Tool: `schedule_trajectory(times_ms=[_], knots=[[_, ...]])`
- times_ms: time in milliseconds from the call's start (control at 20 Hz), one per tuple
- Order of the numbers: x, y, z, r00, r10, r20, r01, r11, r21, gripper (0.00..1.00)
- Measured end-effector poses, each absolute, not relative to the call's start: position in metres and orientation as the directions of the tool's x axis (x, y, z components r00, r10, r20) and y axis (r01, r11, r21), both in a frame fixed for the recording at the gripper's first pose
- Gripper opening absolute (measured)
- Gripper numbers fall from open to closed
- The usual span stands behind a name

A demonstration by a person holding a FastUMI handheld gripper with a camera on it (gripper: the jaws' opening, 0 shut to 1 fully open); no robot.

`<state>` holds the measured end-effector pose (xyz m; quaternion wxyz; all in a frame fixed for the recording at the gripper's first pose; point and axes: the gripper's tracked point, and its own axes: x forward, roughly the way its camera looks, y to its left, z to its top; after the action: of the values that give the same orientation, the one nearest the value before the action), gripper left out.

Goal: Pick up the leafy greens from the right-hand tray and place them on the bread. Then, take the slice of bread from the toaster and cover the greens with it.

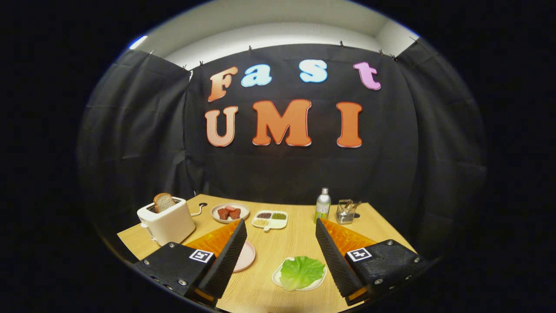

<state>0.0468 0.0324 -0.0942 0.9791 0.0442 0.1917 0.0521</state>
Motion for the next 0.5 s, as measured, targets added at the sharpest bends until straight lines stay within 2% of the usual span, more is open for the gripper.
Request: schedule_trajectory(times_ms=[150,500], knots=[[0.054,0.031,-0.14,0.835,0.137,-0.533,-0.069,0.987,0.145,0.96],[0.06,0.039,-0.235,0.594,0.168,-0.787,-0.072,0.985,0.156,0.96]])
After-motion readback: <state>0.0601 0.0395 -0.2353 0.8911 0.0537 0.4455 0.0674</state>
